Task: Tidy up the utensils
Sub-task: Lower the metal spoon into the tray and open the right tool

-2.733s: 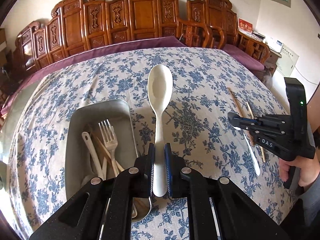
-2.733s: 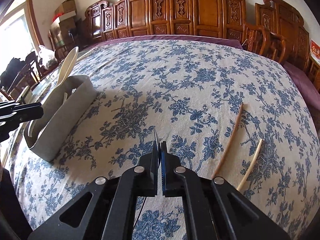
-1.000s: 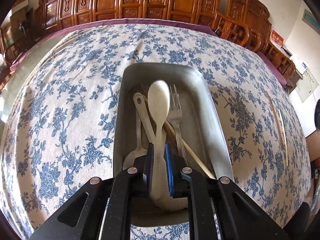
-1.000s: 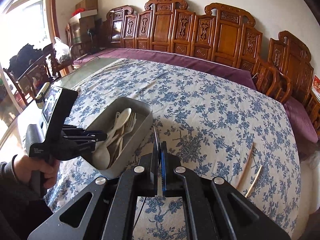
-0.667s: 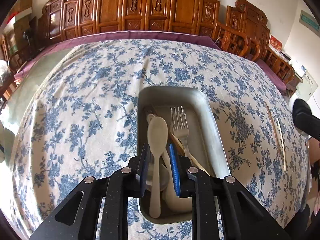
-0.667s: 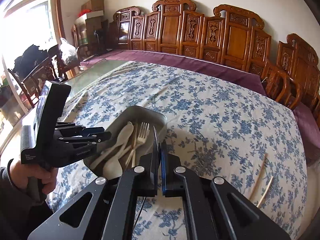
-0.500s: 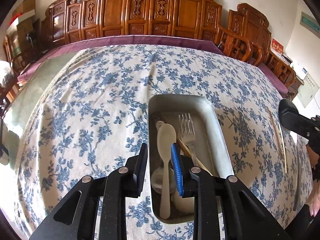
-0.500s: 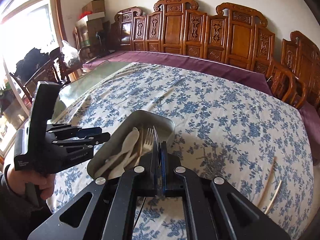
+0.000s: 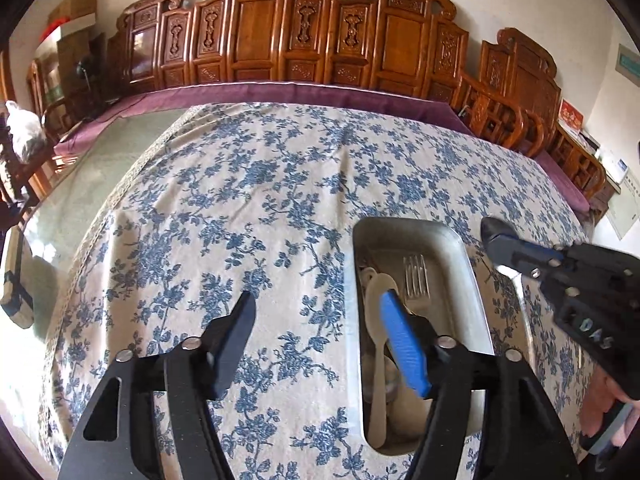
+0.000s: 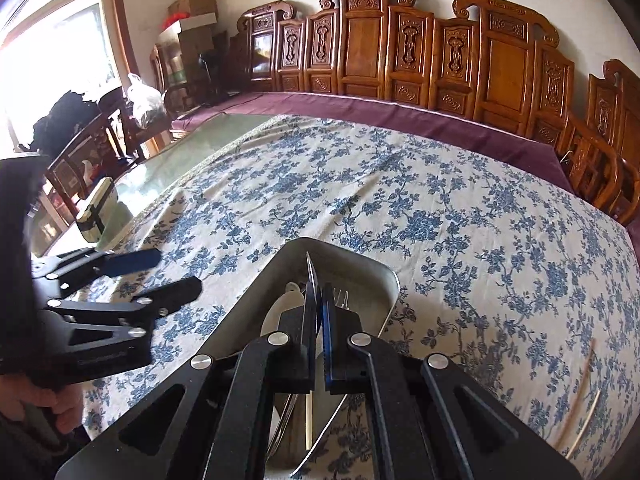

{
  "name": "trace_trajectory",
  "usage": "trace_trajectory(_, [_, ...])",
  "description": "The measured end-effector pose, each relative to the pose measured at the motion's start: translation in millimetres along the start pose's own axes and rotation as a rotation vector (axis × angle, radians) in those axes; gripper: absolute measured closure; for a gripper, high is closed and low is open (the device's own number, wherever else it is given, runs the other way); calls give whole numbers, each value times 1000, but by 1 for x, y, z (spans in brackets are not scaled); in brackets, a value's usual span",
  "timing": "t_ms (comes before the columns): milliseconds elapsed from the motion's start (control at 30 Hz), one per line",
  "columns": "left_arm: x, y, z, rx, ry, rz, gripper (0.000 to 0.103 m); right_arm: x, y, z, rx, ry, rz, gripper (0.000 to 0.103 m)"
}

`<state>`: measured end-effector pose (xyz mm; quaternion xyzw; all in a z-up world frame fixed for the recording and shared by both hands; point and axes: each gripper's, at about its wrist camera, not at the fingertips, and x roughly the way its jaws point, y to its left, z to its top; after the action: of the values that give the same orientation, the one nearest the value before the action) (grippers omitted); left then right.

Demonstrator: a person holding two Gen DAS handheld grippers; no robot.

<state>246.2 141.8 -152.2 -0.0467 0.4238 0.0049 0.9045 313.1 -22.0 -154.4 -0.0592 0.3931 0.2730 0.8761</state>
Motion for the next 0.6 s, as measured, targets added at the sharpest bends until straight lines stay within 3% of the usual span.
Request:
trace_trajectory(267, [2, 19, 3, -49, -2, 24, 18, 38, 4, -14, -34, 61, -27, 100])
trace_trajectory(600, [5, 22, 3, -52, 11, 39, 12, 61, -2, -18, -68, 75, -76, 99])
